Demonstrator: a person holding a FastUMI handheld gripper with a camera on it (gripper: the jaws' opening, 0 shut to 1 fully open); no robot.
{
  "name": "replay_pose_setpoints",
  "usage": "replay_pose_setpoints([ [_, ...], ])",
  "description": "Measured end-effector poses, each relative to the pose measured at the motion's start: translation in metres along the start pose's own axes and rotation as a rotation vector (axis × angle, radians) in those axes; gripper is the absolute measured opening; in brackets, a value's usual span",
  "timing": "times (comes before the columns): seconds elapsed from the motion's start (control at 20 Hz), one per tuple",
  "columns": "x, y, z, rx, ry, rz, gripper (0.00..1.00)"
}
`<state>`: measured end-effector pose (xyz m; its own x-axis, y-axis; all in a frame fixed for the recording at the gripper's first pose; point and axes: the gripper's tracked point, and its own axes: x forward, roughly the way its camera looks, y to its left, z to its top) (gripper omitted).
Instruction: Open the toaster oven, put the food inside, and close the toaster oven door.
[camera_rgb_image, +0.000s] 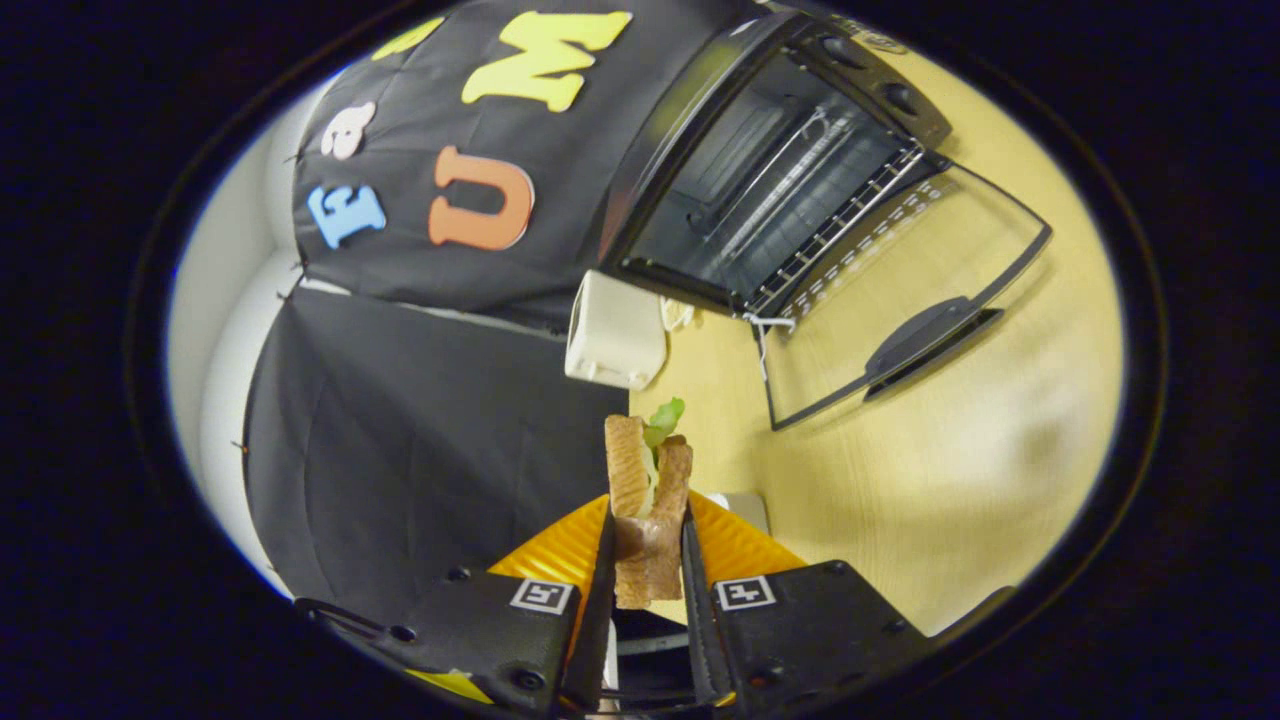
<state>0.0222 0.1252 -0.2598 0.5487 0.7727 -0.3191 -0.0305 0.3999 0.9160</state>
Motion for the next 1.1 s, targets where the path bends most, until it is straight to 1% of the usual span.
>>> replay_pose_setpoints([
  [0.15, 0.001, -0.007, 0.038, 0.066, -0.129, 0.034, 0.39],
  [0.2, 0.004, -0.012, 0.048, 0.076, -0.169, 0.031, 0.38],
  [0.3, 0.006, -0.025, 0.07, 0.095, -0.254, -0.001, 0.38],
  [0.35, 0.005, -0.027, 0.083, 0.103, -0.314, -0.003, 0.38],
  [0.45, 0.006, -0.03, 0.109, 0.074, -0.418, -0.007, 0.38],
  [0.55, 0.007, -0.026, 0.126, 0.005, -0.467, -0.005, 0.39],
  [0.6, 0.006, -0.024, 0.135, 0.002, -0.494, 0.005, 0.39],
  [0.7, 0.008, -0.027, 0.156, 0.059, -0.548, 0.018, 0.38],
  [0.8, 0.019, -0.035, 0.172, 0.102, -0.573, 0.013, 0.38],
  [1.1, 0.06, -0.058, 0.208, 0.11, -0.628, -0.022, 0.39],
])
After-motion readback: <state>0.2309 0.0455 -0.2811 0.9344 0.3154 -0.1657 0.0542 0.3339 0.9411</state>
